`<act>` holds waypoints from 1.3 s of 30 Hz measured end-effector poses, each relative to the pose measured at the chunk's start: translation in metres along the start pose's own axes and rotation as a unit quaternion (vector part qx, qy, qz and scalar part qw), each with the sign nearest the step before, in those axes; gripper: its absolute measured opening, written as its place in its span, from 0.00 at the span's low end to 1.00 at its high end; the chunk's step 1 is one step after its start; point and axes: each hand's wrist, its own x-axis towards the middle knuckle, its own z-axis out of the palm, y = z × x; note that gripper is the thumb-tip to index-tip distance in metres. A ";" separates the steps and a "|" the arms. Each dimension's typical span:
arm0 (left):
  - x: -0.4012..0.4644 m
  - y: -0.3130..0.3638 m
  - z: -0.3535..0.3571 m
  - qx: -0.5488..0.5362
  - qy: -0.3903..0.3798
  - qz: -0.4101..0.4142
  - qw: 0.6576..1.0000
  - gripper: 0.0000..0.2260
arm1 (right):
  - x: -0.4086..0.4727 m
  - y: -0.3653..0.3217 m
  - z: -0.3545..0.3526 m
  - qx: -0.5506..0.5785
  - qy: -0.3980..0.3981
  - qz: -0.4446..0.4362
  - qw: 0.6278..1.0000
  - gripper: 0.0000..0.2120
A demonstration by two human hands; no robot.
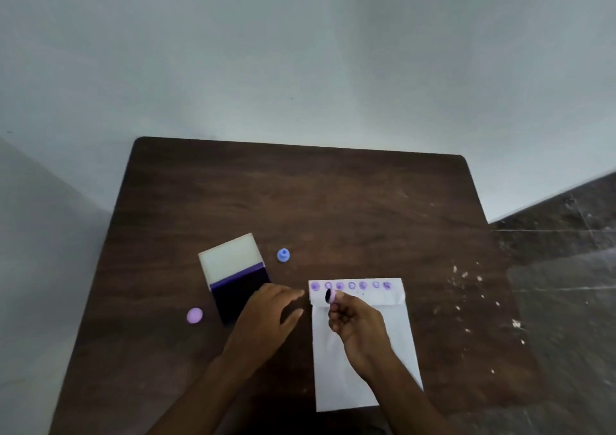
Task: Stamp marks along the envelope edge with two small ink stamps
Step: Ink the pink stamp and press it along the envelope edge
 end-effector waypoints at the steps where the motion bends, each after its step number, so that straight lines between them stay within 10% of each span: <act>1: 0.004 0.010 0.006 -0.005 -0.007 0.005 1.000 0.17 | 0.000 -0.003 -0.007 0.007 0.007 -0.007 1.000 0.08; 15: 0.044 0.097 0.063 -0.006 -0.040 0.023 0.999 0.16 | 0.028 -0.040 -0.097 0.096 0.103 -0.063 0.988 0.07; 24: 0.075 0.128 0.108 0.030 -0.011 -0.006 0.999 0.17 | 0.063 -0.050 -0.125 -0.083 0.238 -0.146 0.956 0.07; 39: 0.099 0.132 0.132 0.042 0.018 -0.032 0.998 0.18 | 0.087 -0.037 -0.133 -0.342 0.193 -0.272 0.878 0.12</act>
